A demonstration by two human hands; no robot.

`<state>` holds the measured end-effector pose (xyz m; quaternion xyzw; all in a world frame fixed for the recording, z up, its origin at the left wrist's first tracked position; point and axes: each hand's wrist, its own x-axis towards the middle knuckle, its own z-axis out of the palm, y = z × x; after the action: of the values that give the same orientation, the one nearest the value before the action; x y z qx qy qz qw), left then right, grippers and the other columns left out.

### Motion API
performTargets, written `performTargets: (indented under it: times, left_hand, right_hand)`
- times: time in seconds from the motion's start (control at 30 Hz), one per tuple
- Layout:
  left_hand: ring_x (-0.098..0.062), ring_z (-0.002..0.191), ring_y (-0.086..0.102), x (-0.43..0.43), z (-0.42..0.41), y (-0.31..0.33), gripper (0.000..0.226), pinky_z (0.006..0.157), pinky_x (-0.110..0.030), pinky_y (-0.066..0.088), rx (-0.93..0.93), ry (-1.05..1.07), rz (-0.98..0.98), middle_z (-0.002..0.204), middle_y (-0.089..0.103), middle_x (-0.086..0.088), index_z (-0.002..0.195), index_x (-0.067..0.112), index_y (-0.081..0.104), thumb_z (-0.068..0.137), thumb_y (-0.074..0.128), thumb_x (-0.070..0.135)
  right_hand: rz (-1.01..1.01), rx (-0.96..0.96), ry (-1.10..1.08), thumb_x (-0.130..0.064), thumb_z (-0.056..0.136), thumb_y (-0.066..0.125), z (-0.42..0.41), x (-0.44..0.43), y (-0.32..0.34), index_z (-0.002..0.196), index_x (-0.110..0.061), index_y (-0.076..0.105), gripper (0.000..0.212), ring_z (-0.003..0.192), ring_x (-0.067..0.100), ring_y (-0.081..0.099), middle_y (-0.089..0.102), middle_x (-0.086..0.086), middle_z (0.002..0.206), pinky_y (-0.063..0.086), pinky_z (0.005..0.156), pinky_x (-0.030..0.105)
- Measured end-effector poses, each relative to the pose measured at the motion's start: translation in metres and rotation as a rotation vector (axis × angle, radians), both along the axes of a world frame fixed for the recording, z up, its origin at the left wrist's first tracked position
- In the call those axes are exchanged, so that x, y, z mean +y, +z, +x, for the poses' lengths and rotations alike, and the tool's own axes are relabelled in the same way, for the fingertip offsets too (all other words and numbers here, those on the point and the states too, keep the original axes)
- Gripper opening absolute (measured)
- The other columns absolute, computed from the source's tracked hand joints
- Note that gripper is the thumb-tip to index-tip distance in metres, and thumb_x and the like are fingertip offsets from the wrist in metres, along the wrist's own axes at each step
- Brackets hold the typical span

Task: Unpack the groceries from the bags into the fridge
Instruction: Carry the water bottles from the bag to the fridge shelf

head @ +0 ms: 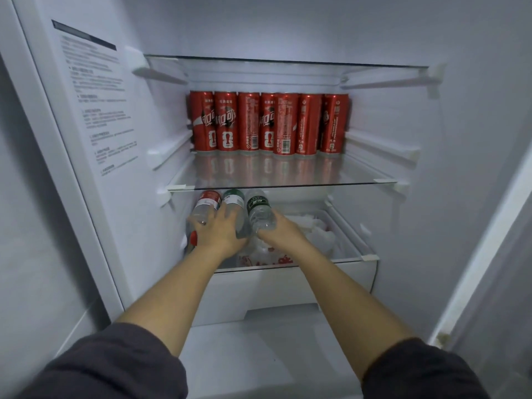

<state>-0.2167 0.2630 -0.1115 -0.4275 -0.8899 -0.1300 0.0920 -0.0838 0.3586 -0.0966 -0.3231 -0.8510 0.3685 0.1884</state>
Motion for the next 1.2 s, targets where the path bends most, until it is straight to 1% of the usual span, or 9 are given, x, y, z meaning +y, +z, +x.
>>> performTargets:
  times: [0.07, 0.13, 0.3, 0.4, 0.6, 0.73, 0.9, 1.1, 1.2]
  left_hand:
    - [-0.025, 0.147, 0.016, -0.001, -0.001, -0.001, 0.086, 0.108, -0.067, 0.017, 0.038, 0.011, -0.008, 0.163, 0.013, 0.002, 0.151, 0.034, 0.016, 0.082, 0.056, 0.065]
    - [-0.022, 0.146, 0.019, -0.002, -0.002, -0.003, 0.083, 0.107, -0.063, 0.020, 0.059, 0.016, 0.018, 0.161, 0.017, 0.004, 0.151, 0.033, 0.018, 0.083, 0.057, 0.061]
    - [-0.014, 0.141, 0.026, -0.007, -0.002, -0.009, 0.080, 0.104, -0.056, 0.028, 0.090, 0.048, 0.130, 0.154, 0.030, 0.010, 0.150, 0.032, 0.023, 0.082, 0.063, 0.050]
    - [-0.012, 0.145, 0.020, -0.009, 0.000, -0.011, 0.083, 0.105, -0.054, 0.027, 0.070, 0.071, 0.157, 0.155, 0.029, 0.011, 0.151, 0.031, 0.021, 0.083, 0.064, 0.049]
    - [-0.013, 0.148, 0.016, -0.010, 0.003, -0.018, 0.083, 0.107, -0.055, 0.024, 0.100, 0.086, 0.170, 0.158, 0.026, 0.008, 0.153, 0.029, 0.019, 0.084, 0.063, 0.045]
    - [-0.014, 0.148, 0.014, -0.010, 0.005, -0.016, 0.085, 0.111, -0.064, 0.014, 0.086, 0.087, 0.138, 0.159, 0.024, 0.006, 0.153, 0.027, 0.017, 0.085, 0.063, 0.045]
    - [-0.021, 0.150, 0.008, -0.011, 0.013, -0.015, 0.091, 0.110, -0.070, 0.000, 0.083, 0.105, 0.100, 0.160, 0.020, -0.002, 0.154, 0.024, 0.011, 0.084, 0.066, 0.045]
    - [-0.026, 0.150, 0.005, -0.018, 0.027, -0.014, 0.090, 0.110, -0.071, -0.001, 0.027, 0.081, 0.137, 0.161, 0.016, -0.006, 0.152, 0.026, 0.013, 0.083, 0.066, 0.047]
    - [-0.026, 0.149, 0.006, -0.025, 0.044, -0.020, 0.088, 0.110, -0.070, 0.000, 0.001, 0.047, 0.209, 0.160, 0.018, -0.005, 0.151, 0.025, 0.017, 0.082, 0.067, 0.047]
  right_hand:
    - [-0.014, -0.020, 0.019, -0.044, 0.079, 0.054, -0.014, 0.005, 0.001, 0.130, -0.032, 0.048, 0.052, 0.084, 0.013, 0.065, 0.067, -0.002, 0.109, 0.049, 0.070, 0.029]
    - [-0.063, -0.047, 0.030, -0.042, 0.082, 0.058, -0.026, 0.012, 0.002, 0.143, -0.028, 0.039, 0.065, 0.106, 0.021, 0.060, 0.061, 0.002, 0.126, 0.047, 0.082, 0.031]
    - [-0.079, -0.011, 0.045, -0.032, 0.087, 0.063, -0.050, 0.025, 0.007, 0.153, -0.014, 0.027, 0.078, 0.131, 0.029, 0.047, 0.044, 0.012, 0.149, 0.042, 0.106, 0.038]
    - [-0.107, 0.045, 0.067, -0.027, 0.086, 0.066, -0.056, 0.030, 0.004, 0.154, -0.012, 0.022, 0.083, 0.131, 0.026, 0.046, 0.042, 0.010, 0.150, 0.042, 0.105, 0.037]
    - [-0.108, 0.055, 0.097, -0.031, 0.085, 0.067, -0.056, 0.035, -0.003, 0.157, -0.016, 0.014, 0.090, 0.134, 0.026, 0.044, 0.038, 0.009, 0.153, 0.039, 0.107, 0.037]
    - [-0.067, 0.019, 0.110, -0.036, 0.088, 0.062, -0.056, 0.034, -0.003, 0.157, -0.017, 0.011, 0.088, 0.142, 0.027, 0.032, 0.026, 0.008, 0.160, 0.031, 0.115, 0.046]
    - [-0.017, -0.003, 0.117, -0.042, 0.094, 0.056, -0.047, 0.033, -0.004, 0.158, -0.019, 0.010, 0.082, 0.148, 0.026, 0.019, 0.015, 0.007, 0.163, 0.022, 0.119, 0.046]
    - [0.062, 0.061, 0.106, -0.043, 0.095, 0.055, -0.005, 0.016, -0.017, 0.157, -0.023, 0.013, 0.078, 0.148, 0.022, 0.020, 0.019, 0.007, 0.162, 0.021, 0.118, 0.038]
    - [0.086, 0.075, 0.083, -0.047, 0.095, 0.054, 0.022, 0.004, -0.024, 0.157, -0.026, 0.013, 0.077, 0.149, 0.020, 0.015, 0.016, 0.005, 0.163, 0.019, 0.121, 0.041]
